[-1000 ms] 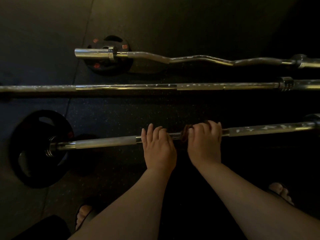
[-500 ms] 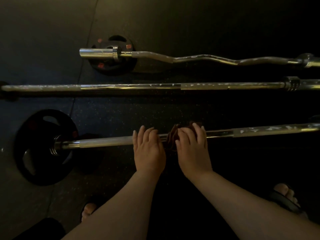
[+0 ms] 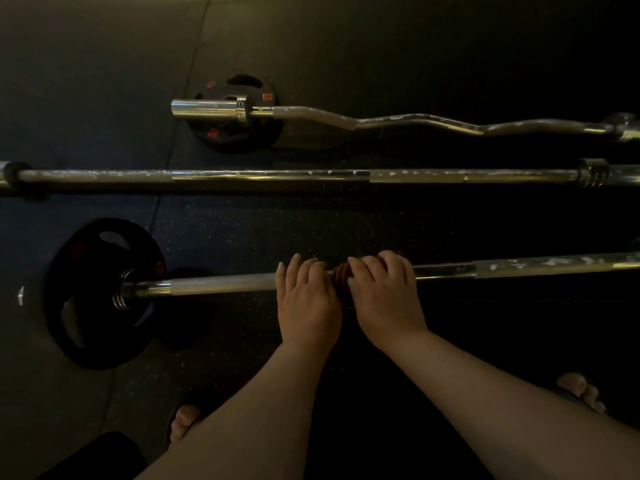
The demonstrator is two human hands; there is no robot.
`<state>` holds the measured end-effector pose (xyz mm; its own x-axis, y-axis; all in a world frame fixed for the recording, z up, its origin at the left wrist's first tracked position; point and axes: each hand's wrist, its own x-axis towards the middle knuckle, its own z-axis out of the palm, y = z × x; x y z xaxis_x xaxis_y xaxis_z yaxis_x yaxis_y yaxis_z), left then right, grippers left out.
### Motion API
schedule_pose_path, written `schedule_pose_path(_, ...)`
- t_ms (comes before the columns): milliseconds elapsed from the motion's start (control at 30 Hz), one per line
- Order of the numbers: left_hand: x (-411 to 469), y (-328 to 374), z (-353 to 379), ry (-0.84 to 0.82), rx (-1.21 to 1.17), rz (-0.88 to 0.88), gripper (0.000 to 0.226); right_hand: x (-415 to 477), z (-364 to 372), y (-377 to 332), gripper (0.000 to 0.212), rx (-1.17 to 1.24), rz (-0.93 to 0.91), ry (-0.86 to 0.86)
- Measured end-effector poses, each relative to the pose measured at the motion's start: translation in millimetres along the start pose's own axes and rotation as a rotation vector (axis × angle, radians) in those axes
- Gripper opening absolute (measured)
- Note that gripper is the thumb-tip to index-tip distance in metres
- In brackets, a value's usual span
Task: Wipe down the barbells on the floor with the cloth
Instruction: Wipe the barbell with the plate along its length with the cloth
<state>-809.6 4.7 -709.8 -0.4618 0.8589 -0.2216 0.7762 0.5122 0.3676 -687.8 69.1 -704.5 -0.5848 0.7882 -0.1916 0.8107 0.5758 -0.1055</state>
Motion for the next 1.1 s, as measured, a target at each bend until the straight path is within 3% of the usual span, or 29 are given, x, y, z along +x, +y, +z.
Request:
schedule_pose_path(67, 0.5, -0.4, 2.0, -0.003, -0.007, 0.007, 0.043, 18.1, -10.8, -0.1, 0.035, 0.023, -0.011, -0.012)
schedule_pose_path(233, 4.1, -2.8, 1.5, -0.018, -0.014, 0.021, 0.044, 26.4, -9.1, -13.6, 0.039, 0.105, 0.162, 0.020)
schedule_pose_path(400, 0.1, -1.1, -4.0, -0.036, -0.009, 0.003, 0.047, -14.8, 13.1, -14.2, 0.058, 0.026, 0.009, -0.012)
schedule_pose_path(567, -2.5, -1.0, -2.4, -0.018, -0.028, 0.012, 0.057, 12.1, -8.7, -13.5, 0.041, -0.015, 0.073, 0.002)
schedule_pose_path(733, -7.5, -16.2, -7.2, 0.004, -0.016, -0.013, 0.060, 46.2, -16.9, -19.2, 0.045, 0.064, 0.181, -0.091)
schedule_pose_path(900, -9.9, -20.7, -5.2, 0.034, 0.023, -0.128, 0.054, 1.8, -0.5, -27.3, 0.038, -0.028, 0.012, 0.021)
schedule_pose_path(1100, -10.5, -23.4, -2.8, 0.044, 0.009, -0.102, 0.055, 40.7, -16.6, -33.6, 0.043, -0.008, 0.020, -0.053)
